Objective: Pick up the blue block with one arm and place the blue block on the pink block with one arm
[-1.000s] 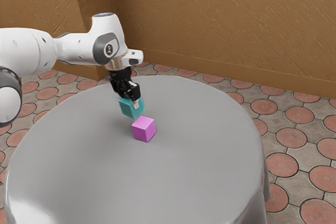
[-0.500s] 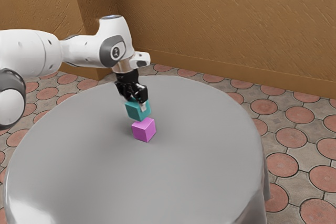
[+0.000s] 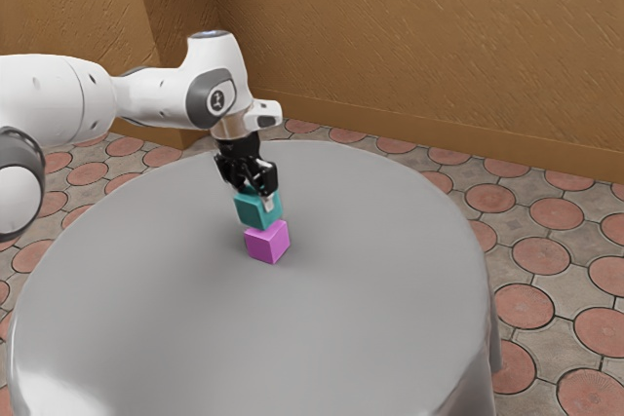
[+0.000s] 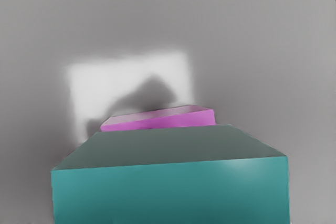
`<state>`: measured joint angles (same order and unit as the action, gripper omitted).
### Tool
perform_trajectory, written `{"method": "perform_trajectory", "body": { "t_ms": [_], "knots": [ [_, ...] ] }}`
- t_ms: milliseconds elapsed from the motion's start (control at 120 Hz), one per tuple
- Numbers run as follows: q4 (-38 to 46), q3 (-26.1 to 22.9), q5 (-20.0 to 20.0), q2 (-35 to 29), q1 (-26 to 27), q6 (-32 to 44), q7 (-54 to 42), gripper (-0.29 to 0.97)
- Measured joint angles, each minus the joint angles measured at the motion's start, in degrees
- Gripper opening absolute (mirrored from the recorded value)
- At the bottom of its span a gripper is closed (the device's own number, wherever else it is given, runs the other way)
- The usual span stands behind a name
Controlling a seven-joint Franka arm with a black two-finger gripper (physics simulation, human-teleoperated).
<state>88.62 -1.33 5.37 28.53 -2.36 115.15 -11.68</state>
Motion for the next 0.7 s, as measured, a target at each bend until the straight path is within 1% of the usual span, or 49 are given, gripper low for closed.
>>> {"method": "perform_trajectory", "body": {
  "t_ms": [408,567,700],
  "knots": [
    [0.2,0.0,0.0,-0.1,0.1,0.2,1.6,0.33],
    [0.2,-0.1,0.4,-0.2,0.4,0.0,1.7,0.49],
    [0.2,0.0,0.5,-0.5,0.4,0.0,1.8,0.58]
  ]
}}
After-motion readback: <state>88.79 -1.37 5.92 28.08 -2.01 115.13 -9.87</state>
